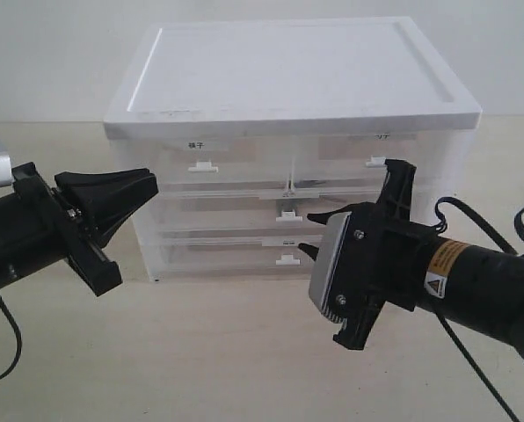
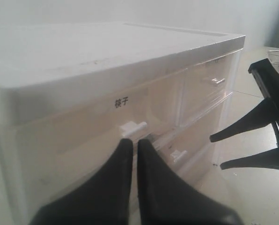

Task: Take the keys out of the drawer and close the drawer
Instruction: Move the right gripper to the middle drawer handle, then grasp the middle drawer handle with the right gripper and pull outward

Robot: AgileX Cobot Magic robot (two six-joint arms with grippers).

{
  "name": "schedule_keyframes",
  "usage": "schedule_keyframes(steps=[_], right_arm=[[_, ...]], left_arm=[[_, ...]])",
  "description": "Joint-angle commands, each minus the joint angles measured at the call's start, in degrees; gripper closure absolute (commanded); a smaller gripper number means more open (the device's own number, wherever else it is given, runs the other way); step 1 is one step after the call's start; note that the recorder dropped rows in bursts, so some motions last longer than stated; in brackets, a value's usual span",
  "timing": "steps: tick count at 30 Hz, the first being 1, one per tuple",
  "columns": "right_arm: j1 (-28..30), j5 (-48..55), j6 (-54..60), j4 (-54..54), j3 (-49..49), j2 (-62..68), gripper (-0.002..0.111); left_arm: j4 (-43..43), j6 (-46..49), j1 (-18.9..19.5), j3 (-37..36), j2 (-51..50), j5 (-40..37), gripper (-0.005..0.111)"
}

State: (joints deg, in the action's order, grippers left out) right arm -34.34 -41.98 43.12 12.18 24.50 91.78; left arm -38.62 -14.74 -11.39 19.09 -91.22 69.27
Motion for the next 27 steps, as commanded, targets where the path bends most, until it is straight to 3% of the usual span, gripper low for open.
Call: schedule_keyframes(steps=[1,12,27], right_arm=[[-0.2,-0.3,4.2,-1.1,0.5,0.3,0.079],[-2.3,4.0,7.1,-1.8,5.2,6.4,0.079],[-2.3,-2.8,14.4,-6.9,5.3,7.4,0.079]], left_arm=[[0.8,0.2,-0.5,0.1,-0.1,0.7,0.102],[0.8,0.2,-0.5,0.1,-0.1,0.7,0.102],[1.4,0.2,-0.5,0.1,-0.1,0.7,0.102]])
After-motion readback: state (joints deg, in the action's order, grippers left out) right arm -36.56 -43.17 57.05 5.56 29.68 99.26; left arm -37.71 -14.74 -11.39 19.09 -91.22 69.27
